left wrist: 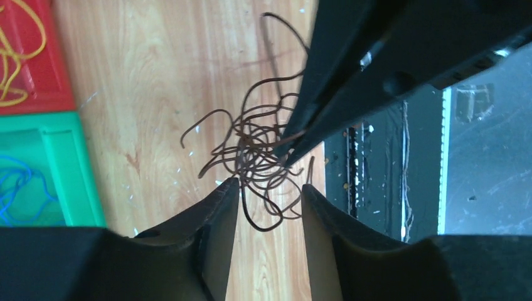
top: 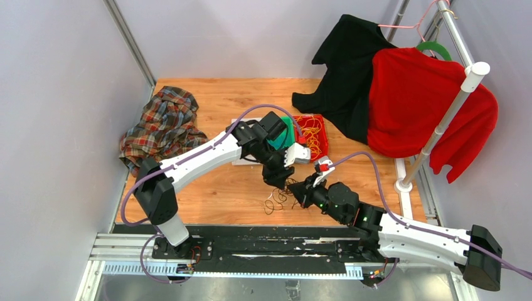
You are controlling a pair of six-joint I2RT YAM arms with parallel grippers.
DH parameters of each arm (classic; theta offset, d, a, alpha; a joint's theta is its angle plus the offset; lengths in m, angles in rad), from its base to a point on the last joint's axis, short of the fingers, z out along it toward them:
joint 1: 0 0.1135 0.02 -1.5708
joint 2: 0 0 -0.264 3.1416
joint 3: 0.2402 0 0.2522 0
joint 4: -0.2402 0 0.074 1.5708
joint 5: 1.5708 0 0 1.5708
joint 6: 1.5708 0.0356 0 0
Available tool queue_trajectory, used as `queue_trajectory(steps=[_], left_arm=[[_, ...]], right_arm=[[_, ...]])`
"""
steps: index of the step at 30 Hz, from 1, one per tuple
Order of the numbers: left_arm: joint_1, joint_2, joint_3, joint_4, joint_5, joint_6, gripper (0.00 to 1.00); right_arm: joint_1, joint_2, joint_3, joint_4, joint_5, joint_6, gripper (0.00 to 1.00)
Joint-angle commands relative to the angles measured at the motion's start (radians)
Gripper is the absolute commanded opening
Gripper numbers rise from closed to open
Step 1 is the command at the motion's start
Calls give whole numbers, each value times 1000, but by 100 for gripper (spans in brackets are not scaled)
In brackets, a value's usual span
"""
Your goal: Untangle the cables
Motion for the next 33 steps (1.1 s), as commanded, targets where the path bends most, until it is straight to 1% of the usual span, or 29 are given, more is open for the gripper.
queue_trajectory(steps=[1,2,3,6,7,8,10,11,12,13,14,15,16,17,18,19,22,26,29,31,33], left_arm=[[-4,-23,-15,74,-101,-29,39],[-4,-26,-13,81,-108,-36,32],[-4,-29,-14,90,-119,-43,28],[-4,-49,-30,122,-164,-54,27],[-4,-55,-33,124,-165,-51,25],[-4,-58,-31,124,-164,-57,21],[-4,-64,-17,105,-151,-66,2],[-4,-66,-6,91,-142,-70,1],[-4,-68,8,74,-140,-78,1],[-4,-71,25,53,-136,-87,1],[-4,-76,43,33,-130,-93,1],[-4,-85,53,21,-126,-105,1],[-4,-99,57,18,-125,-121,1],[-4,-114,54,17,-125,-139,1],[-4,-130,48,19,-129,-157,1],[-4,-141,41,20,-141,-180,1],[-4,-164,20,20,-169,-240,1],[-4,-193,28,16,-156,-264,1],[-4,-218,47,6,-128,-263,1],[-4,-227,75,-33,-98,-240,1],[-4,-231,105,-84,-69,-214,1]], right_arm=[[20,-9,36,43,-15,-18,1],[20,-12,35,39,-15,-19,1],[20,-16,32,35,-16,-19,1],[20,-30,26,26,-18,-19,1],[20,-30,25,21,-18,-19,1],[20,-32,24,15,-18,-19,1],[20,-33,23,5,-16,-16,1],[20,-33,23,0,-11,-14,1],[20,-34,21,-7,3,-10,5],[21,-36,22,-16,23,-5,11],[20,-35,22,-28,63,0,20],[20,-35,26,-49,113,10,32],[21,-35,38,-77,179,25,49],[21,-38,44,-90,218,25,58],[21,-43,50,-87,243,12,63],[21,-47,57,-71,256,-7,65],[21,-31,100,-32,255,-59,66],[21,51,157,-23,202,-94,67],[21,105,159,19,188,-93,67],[21,131,148,64,194,-91,65],[21,159,139,117,202,-92,60]])
